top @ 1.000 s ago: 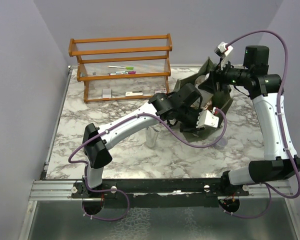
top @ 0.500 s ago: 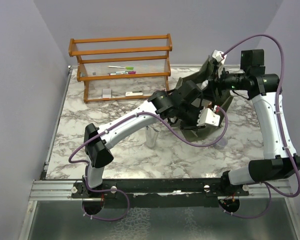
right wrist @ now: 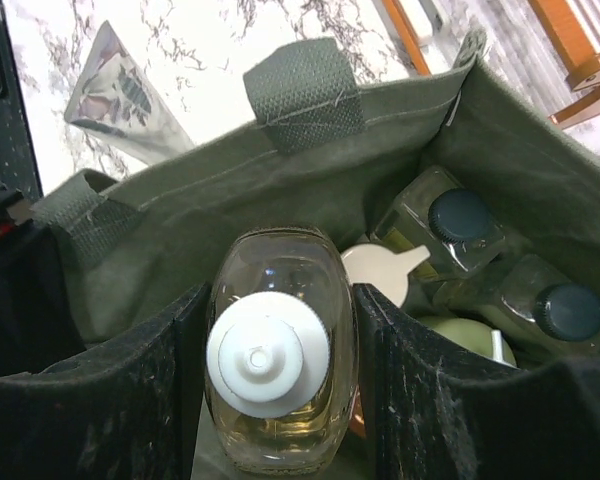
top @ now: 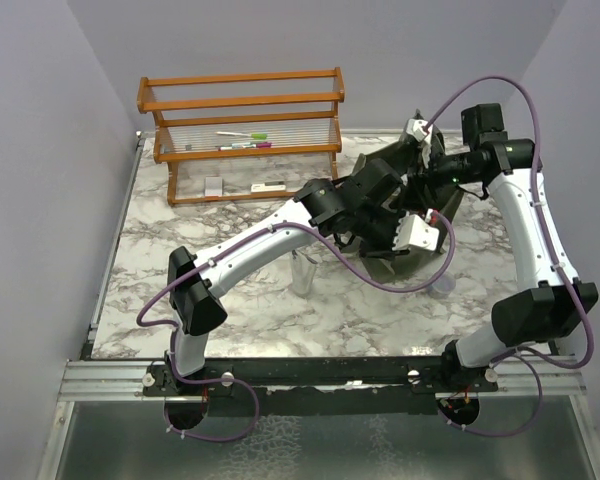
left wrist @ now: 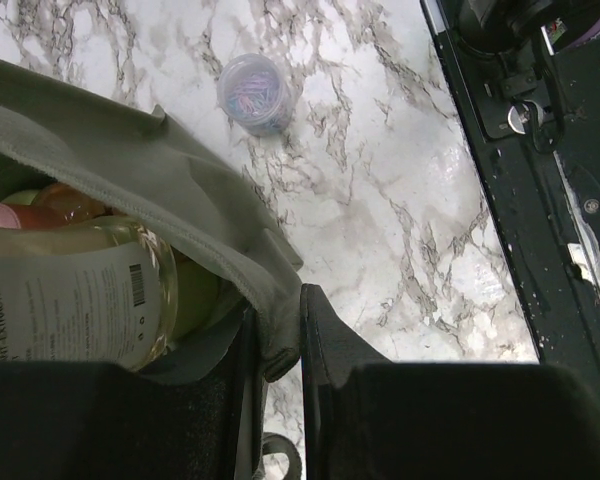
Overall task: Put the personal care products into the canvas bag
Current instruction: Place the care product in the canvas bag.
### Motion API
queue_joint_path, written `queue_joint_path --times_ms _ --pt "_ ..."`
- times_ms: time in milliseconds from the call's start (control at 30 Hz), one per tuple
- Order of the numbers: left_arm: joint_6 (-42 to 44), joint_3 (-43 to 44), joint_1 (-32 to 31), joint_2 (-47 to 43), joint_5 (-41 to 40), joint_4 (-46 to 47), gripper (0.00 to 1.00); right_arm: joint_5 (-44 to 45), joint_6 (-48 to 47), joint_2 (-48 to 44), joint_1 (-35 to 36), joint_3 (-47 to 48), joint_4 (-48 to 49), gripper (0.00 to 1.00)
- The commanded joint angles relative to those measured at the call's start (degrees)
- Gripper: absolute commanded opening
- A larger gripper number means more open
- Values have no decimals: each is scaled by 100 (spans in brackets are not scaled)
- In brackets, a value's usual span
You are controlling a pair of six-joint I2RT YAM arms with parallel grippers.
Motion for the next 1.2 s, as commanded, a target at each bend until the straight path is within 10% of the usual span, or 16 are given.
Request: queue_joint_path --times_ms 0,1167 --pt "-43 257 -3 -231 576 64 0 -341 -750 133 17 256 -147 1" --pt "137 222 44 -321 802 104 0 757 -1897 818 213 -754 387 6"
